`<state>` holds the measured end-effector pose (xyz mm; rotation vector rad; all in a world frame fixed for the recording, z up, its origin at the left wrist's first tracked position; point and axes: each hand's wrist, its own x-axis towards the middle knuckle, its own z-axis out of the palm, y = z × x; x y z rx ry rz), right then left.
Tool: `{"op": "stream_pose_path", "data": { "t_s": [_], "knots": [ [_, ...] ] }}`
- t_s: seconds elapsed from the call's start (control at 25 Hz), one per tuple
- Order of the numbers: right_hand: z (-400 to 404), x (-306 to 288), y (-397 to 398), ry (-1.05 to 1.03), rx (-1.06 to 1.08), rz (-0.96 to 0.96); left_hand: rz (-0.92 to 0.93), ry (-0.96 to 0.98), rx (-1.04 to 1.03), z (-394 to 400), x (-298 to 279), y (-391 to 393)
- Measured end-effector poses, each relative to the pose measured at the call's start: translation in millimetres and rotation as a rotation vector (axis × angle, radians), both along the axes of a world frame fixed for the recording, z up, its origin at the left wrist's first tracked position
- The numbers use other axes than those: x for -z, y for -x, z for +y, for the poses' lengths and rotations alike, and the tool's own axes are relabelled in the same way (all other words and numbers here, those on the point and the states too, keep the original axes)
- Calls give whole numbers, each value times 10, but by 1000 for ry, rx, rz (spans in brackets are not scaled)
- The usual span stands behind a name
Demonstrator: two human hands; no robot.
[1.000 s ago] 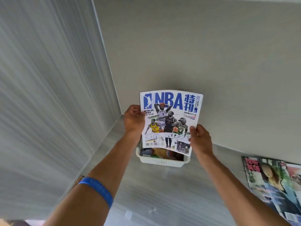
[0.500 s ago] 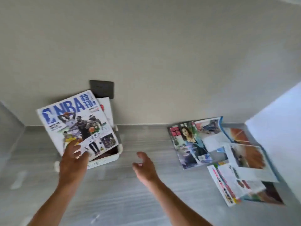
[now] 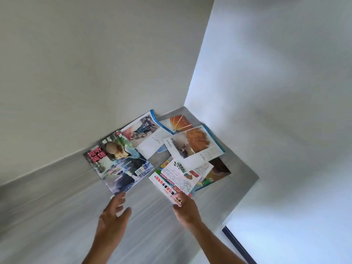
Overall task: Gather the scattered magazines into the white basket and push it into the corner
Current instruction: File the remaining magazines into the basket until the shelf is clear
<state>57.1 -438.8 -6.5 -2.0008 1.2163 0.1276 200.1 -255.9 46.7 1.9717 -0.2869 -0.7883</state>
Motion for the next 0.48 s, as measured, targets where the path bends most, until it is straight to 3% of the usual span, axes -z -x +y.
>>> {"op": "stream_pose_path", "data": {
  "t_s": [0.16, 0.28, 0.36, 0.48],
  "knots": [
    [-932, 90, 21, 170, -76, 54, -13, -85, 95, -658, 135, 300],
    [-1348, 222, -168, 295, -288, 222, -35, -129, 123, -980, 257, 387],
    [-1313, 336, -124, 346, -371, 310, -30, -160, 127, -1080, 338, 419],
    [-770, 449, 138, 392, -500, 285, -26, -206, 140, -1169, 363, 447]
  ]
}}
